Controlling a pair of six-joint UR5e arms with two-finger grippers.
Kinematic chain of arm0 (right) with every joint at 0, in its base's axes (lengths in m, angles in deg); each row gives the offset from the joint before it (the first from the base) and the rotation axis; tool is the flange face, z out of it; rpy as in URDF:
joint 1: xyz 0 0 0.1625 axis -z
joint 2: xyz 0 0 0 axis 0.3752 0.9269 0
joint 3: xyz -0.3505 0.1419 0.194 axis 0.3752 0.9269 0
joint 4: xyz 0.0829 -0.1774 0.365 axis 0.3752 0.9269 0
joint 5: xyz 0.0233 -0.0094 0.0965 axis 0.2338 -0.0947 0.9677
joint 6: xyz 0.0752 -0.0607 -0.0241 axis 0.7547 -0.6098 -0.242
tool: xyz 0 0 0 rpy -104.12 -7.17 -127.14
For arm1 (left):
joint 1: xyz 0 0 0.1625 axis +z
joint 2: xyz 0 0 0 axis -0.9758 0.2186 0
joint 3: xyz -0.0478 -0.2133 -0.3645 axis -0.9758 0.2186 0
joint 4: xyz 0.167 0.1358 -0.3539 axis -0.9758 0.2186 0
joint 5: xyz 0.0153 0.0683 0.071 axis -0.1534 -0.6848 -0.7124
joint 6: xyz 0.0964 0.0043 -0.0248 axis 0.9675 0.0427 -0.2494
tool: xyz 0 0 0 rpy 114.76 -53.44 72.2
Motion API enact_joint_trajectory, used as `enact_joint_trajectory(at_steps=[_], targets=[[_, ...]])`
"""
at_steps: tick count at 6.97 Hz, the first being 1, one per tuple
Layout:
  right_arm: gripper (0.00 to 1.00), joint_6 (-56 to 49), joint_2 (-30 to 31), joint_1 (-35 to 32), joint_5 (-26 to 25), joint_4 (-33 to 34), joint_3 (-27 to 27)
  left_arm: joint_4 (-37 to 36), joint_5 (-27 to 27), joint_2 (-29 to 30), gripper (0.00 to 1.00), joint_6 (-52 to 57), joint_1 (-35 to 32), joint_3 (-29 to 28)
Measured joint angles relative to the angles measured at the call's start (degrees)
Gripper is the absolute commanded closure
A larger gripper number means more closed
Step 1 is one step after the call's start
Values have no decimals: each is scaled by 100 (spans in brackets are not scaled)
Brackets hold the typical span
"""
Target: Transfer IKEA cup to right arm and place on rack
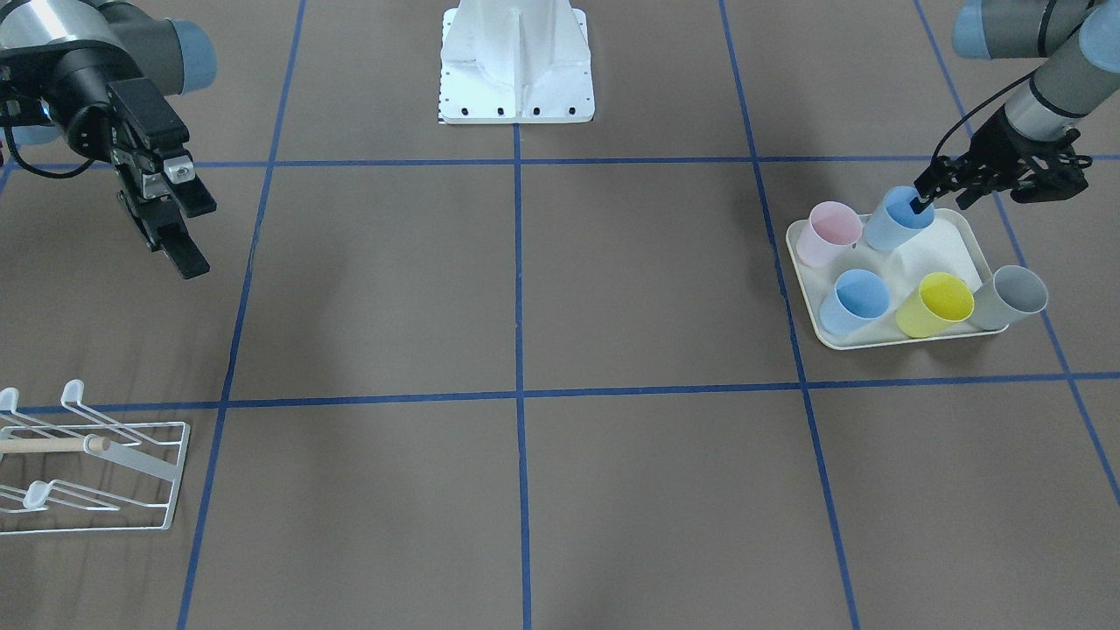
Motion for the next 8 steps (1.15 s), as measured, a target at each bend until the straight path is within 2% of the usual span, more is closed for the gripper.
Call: enact_joint_trajectory(at_steps=[1,4,5,6,8], targets=[[0,-2,0,5,0,0,-1,-5,1,18,63,-2,18,-34],[0,-26,0,11,8,0,6,-21,2,88,63,-11,111,-54],[0,-35,0,11,8,0,6,-21,2,109,74,-11,128,-65],[0,-38,0,11,7,0,4,-21,2,130,100,-12,133,-86],[0,-22,0,11,1,0,-8,-22,2,119,100,1,124,-88]])
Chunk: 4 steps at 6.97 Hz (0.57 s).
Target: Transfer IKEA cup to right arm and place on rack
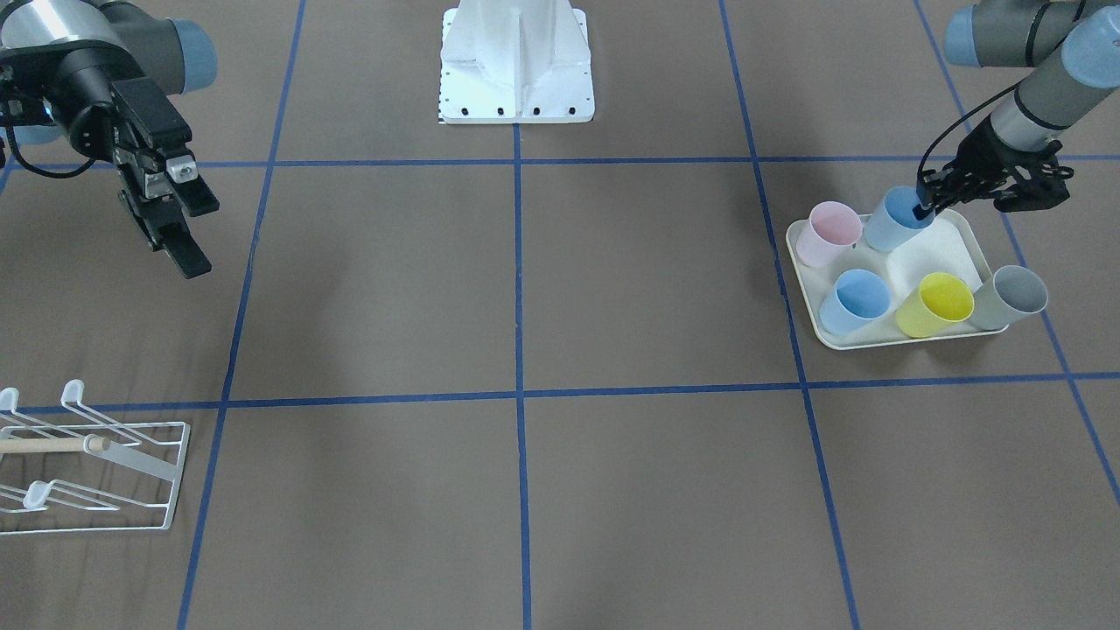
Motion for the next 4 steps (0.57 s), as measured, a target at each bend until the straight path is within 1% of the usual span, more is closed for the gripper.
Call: enact_joint_trajectory(at_steps=[1,2,4], targets=[[0,5,0,0,-1,0,-7,0,10,-83,100,18,-29,121],[0,3,0,0,-3,4,-9,-11,34,-317,100,34,-133,425],[0,4,-2,6,-7,4,10,-83,77,-732,100,60,-733,965]])
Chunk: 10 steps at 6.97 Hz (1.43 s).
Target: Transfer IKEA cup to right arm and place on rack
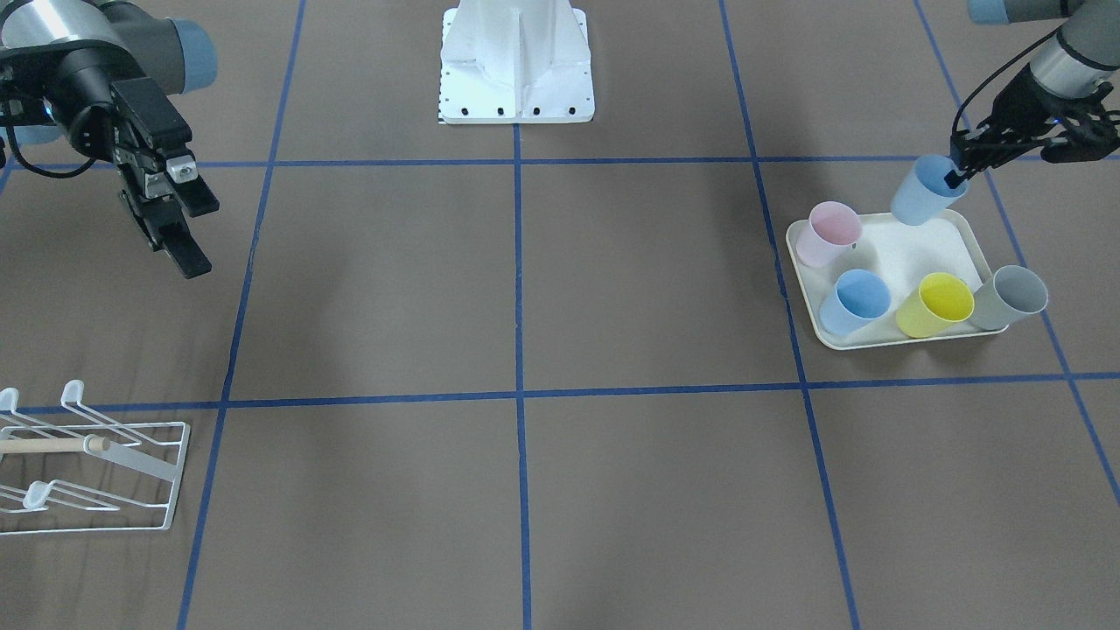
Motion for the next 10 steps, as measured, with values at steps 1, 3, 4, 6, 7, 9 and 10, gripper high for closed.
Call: enact_joint_trajectory(at_steps=[1,3,4,6,7,9,10], targets=[[0,5,-4,5,6,-3,2,-18,79,-30,100,5,-369,97],[1,11,-1,60,27,-90,8,-32,436,359,100,-26,-1143,226],[1,105,-1,106,26,-187,8,-35,524,633,100,-161,-1328,278],[1,444,-21,168,24,-287,-3,18,562,1480,100,-1366,-1413,300],[1,526,-39,186,24,-298,-20,135,560,1899,100,-2208,-1414,322],[1,767,-69,194,28,-305,-51,828,525,2551,100,-3814,-1402,272],[1,904,-106,199,40,-309,-63,1152,491,2813,100,-4495,-1379,248]])
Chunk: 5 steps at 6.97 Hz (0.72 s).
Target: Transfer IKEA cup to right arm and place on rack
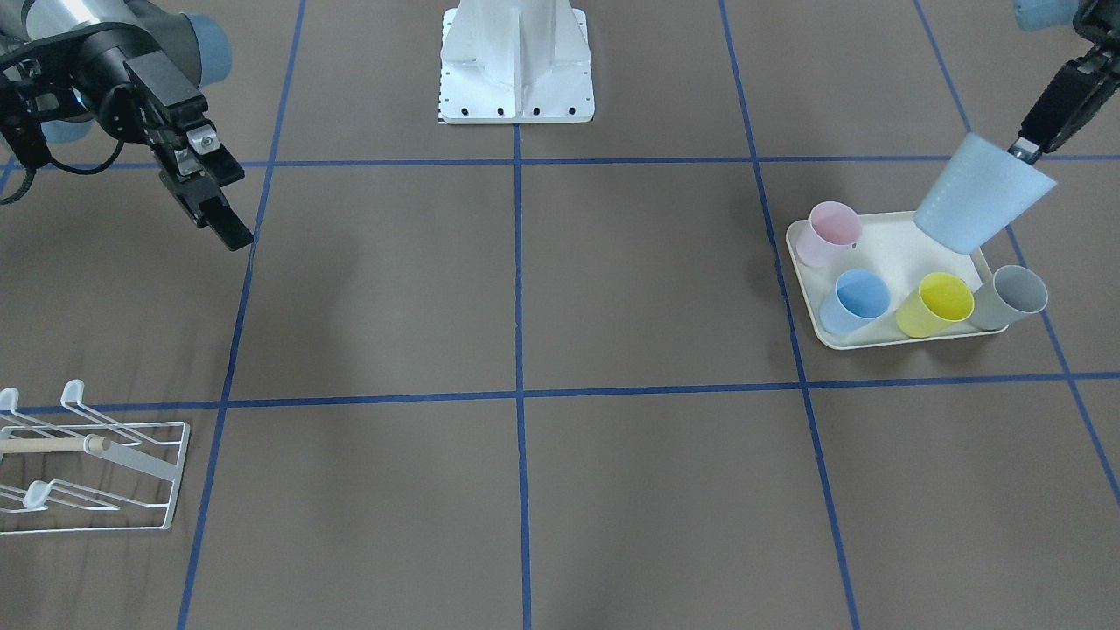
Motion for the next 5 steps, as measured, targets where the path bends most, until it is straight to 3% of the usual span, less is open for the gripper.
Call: enact_joint_trajectory(at_steps=[1,5], targets=[[1,186,-58,25,11,-48,-13,299,-178,226,100,-652,125,7],[1,621,-756,714,-37,-303,42,1660,-1994,577,100,-2628,1265,-30]])
